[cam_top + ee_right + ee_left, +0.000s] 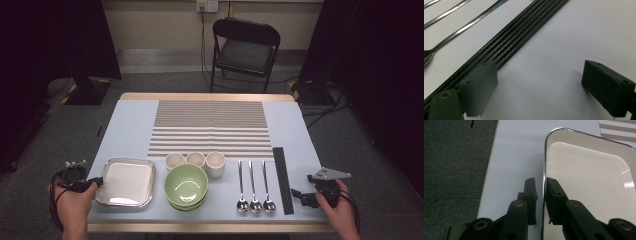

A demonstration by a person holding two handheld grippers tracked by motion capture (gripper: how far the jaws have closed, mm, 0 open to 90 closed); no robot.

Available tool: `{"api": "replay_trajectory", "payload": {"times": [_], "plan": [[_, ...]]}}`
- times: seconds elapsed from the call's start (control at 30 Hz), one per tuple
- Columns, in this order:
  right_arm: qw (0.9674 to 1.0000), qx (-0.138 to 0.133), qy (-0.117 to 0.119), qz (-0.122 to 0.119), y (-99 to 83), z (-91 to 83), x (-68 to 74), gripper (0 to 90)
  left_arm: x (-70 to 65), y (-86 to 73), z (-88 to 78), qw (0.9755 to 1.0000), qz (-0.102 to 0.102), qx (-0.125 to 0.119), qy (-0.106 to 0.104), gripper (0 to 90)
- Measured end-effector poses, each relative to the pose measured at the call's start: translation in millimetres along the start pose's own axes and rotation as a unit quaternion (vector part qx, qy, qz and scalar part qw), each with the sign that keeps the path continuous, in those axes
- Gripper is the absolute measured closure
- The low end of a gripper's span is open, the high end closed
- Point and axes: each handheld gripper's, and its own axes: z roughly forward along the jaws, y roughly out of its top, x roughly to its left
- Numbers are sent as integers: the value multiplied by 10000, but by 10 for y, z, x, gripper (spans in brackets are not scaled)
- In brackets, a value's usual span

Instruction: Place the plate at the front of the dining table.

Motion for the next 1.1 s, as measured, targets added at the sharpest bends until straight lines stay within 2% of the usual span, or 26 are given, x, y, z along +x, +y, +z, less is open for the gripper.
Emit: {"api": "replay_trajectory", "payload": {"times": [0.13, 0.27, 0.3, 0.33, 0.53, 0.63, 0.67, 0.7, 0.8, 1.1], "plan": [[10000, 3, -1, 3, 0, 0, 0, 123, 31, -18, 30, 10000, 13, -20, -58, 737], [10000, 3, 1, 3, 1, 0, 0, 123, 46, -23, 55, 9998, 152, -128, -84, 697], [10000, 2, 1, 3, 0, 0, 0, 123, 46, -23, 55, 9998, 152, -128, -84, 695], [10000, 2, 1, 3, 0, 0, 0, 123, 62, -28, 70, 9996, 135, -161, -197, 680], [10000, 4, 1, 5, 1, 0, 0, 123, 92, -38, 75, 9994, 36, -168, -298, 640], [10000, 4, 1, 4, 1, 1, 0, 123, 87, -33, 71, 9992, 37, -147, -362, 717], [10000, 6, 2, 3, 1, 1, 0, 123, 81, -31, 70, 9992, 32, -137, -381, 717], [10000, -5, 6, -1, 1, 2, -2, 123, 75, -27, 69, 9992, 24, -136, -384, 770], [10000, 3, 1, 0, 0, 0, 0, 123, 62, -17, 60, 9993, 99, -108, -351, 823], [10000, -4, 10, 5, 1, 2, -1, 123, 51, -1, 48, 9993, -38, 0, -365, 869]]}}
